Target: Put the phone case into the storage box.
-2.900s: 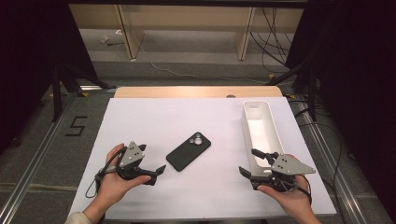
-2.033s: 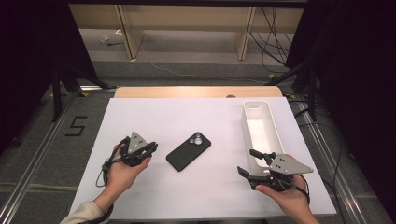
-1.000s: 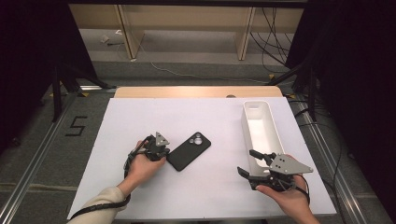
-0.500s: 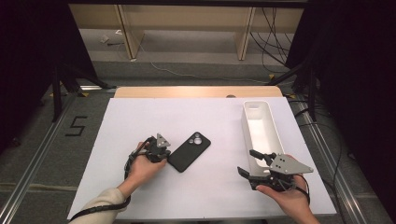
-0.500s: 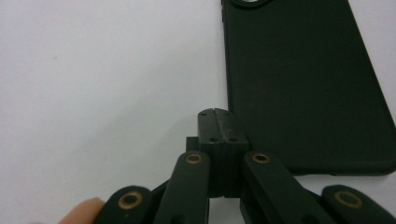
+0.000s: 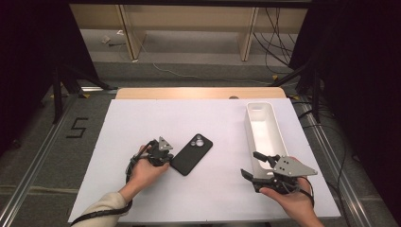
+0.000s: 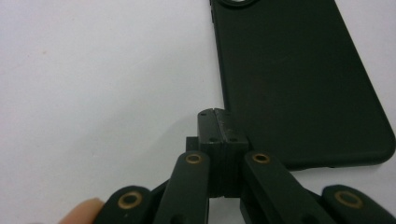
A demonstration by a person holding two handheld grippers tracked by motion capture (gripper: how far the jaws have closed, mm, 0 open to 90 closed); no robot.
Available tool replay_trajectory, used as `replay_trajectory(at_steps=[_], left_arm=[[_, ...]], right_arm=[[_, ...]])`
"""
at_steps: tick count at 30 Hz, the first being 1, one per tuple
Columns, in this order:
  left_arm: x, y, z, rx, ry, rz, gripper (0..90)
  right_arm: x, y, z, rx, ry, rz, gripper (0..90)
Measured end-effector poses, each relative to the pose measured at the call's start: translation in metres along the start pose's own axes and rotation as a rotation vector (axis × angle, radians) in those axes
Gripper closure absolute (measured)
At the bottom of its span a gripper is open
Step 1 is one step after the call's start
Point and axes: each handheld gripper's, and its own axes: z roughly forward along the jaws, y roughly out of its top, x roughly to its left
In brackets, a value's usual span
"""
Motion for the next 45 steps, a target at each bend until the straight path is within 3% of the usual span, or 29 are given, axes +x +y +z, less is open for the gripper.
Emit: replay_trajectory(at_steps=[5, 9, 14, 18, 20, 22, 31, 45], left_arm=[[0.002, 0.000, -0.003, -0.005, 0.005, -0.022, 83.5], [0.003, 0.004, -0.010, -0.054, -0.009, -0.051, 72.2], [-0.004, 0.018, -0.017, -0.098, -0.056, -0.063, 47.1], [-0.015, 0.029, -0.014, -0.051, -0.069, -0.049, 15.7], [-0.019, 0.032, -0.011, -0.038, -0.062, -0.029, 7.8], [-0.023, 0.036, -0.006, -0.023, -0.081, -0.026, 2.1], [-0.033, 0.049, 0.016, 0.052, -0.080, 0.023, 0.0], [-0.035, 0.053, 0.028, 0.149, -0.070, 0.043, 0.9]], right_arm=[[0.000, 0.000, 0.000, -0.001, -0.001, 0.001, 27.6], [0.000, 0.000, 0.000, -0.001, -0.001, 0.002, 27.6], [0.000, 0.000, 0.000, -0.001, -0.001, 0.002, 27.6], [0.000, 0.000, 0.001, 0.002, -0.002, 0.002, 27.6], [0.000, 0.000, 0.001, -0.001, -0.003, 0.003, 27.6], [0.000, 0.000, 0.001, 0.002, -0.001, 0.003, 27.6], [0.000, 0.000, 0.000, 0.000, -0.003, 0.001, 27.6], [0.000, 0.000, 0.000, -0.002, -0.002, -0.001, 27.6]])
